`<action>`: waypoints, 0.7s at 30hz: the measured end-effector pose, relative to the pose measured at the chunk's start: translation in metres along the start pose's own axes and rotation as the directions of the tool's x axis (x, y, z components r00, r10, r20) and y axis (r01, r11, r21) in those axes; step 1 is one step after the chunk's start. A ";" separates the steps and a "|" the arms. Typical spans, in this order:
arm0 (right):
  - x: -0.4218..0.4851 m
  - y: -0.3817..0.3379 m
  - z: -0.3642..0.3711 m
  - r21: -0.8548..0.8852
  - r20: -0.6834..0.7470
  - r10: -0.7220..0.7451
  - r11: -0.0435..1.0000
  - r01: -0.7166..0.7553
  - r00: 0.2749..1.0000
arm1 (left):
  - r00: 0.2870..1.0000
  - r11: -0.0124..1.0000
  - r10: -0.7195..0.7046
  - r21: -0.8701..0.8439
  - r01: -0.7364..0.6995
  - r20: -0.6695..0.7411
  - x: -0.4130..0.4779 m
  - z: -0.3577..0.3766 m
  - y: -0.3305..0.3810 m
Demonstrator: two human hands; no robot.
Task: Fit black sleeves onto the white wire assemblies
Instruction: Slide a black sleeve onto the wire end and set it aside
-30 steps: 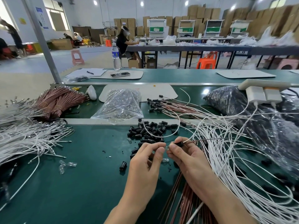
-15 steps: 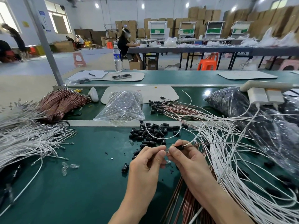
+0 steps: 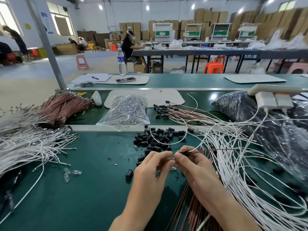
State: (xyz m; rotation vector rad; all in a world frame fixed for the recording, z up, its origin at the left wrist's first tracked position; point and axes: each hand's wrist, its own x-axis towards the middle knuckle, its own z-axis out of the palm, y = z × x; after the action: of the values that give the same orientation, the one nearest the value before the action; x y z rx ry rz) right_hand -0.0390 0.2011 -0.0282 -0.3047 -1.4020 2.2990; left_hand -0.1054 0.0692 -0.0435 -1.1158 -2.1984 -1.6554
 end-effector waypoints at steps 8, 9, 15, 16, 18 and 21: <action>0.000 -0.005 0.002 0.078 0.022 0.089 0.993 -0.091 0.996 | 0.997 0.993 0.080 0.090 -0.080 0.007 0.000 -0.004 0.001; 0.000 -0.007 0.002 0.093 0.023 0.105 0.990 -0.106 0.994 | 0.997 0.993 0.079 0.093 -0.078 -0.006 0.000 -0.004 0.001; 0.001 -0.010 0.002 0.133 -0.033 0.161 0.979 -0.156 0.986 | 0.995 0.994 0.066 0.088 -0.060 -0.068 0.002 -0.006 0.001; 0.001 -0.009 0.002 0.129 -0.037 0.168 0.978 -0.162 0.985 | 0.995 0.994 0.067 0.091 -0.060 -0.072 0.002 -0.006 0.001; 0.001 -0.009 0.001 0.124 -0.027 0.179 0.977 -0.175 0.983 | 0.995 0.994 0.069 0.089 -0.062 -0.068 0.002 -0.005 0.000; 0.000 -0.009 0.002 0.096 0.025 0.195 0.976 -0.196 0.981 | 0.997 0.997 0.051 0.057 -0.048 -0.053 0.001 -0.003 -0.001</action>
State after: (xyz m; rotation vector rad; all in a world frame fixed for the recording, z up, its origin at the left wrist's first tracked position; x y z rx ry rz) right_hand -0.0379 0.2033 -0.0195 -0.4117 -1.3125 2.5245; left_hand -0.1079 0.0667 -0.0422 -1.0889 -2.1514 -1.5756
